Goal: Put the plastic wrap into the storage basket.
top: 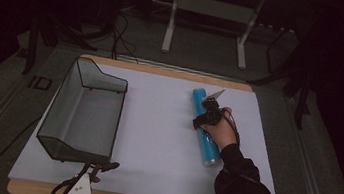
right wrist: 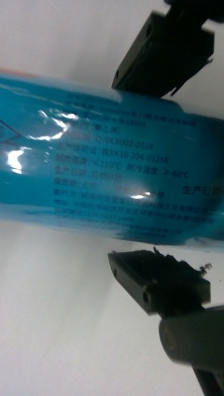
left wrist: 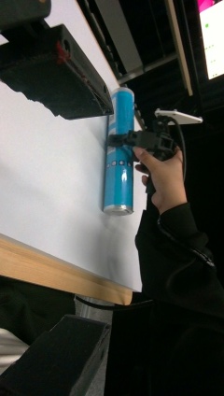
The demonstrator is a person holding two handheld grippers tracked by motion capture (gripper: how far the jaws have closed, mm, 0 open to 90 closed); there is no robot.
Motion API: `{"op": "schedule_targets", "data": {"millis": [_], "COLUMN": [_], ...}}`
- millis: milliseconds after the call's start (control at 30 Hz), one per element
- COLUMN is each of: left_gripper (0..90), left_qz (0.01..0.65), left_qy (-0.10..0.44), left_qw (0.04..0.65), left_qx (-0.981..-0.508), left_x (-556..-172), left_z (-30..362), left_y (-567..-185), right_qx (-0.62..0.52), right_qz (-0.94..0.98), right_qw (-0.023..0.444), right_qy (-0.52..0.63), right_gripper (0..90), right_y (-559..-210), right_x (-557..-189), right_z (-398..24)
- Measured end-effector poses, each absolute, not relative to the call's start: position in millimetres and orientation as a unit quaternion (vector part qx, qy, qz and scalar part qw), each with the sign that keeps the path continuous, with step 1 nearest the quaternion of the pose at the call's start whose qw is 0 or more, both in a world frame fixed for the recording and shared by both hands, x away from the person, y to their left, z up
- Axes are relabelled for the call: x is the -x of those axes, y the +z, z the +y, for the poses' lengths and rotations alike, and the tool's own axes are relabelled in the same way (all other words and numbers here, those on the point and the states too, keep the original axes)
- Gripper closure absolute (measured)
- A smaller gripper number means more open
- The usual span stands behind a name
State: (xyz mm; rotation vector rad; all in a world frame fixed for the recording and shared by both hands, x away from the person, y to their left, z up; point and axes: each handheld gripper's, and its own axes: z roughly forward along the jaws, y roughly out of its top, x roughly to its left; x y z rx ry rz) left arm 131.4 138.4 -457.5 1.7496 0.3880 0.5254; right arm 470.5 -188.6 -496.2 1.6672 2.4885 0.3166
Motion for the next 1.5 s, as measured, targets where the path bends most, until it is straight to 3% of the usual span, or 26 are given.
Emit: {"op": "schedule_targets", "data": {"millis": [600, 1067, 1500], "left_gripper": [0.8, 0.8, 0.8], "left_qz": [0.167, 0.169, 0.171], "left_qy": [0.225, 0.224, 0.224], "left_qw": [0.590, 0.588, 0.588], "left_qx": [-0.757, -0.759, -0.758], "left_x": [-132, -133, -133], "left_z": [137, 136, 137], "left_y": [-458, -459, -459], "right_qx": [-0.595, -0.608, -0.589], "right_qz": [0.796, 0.774, 0.760], "right_qw": [0.033, 0.040, 0.044], "right_qy": [0.105, 0.171, 0.271], "right_gripper": [31.2, 31.6, 31.6], "right_y": [-501, -471, -423], "right_x": [-474, -469, -458], "right_z": [-196, -207, -190]}}
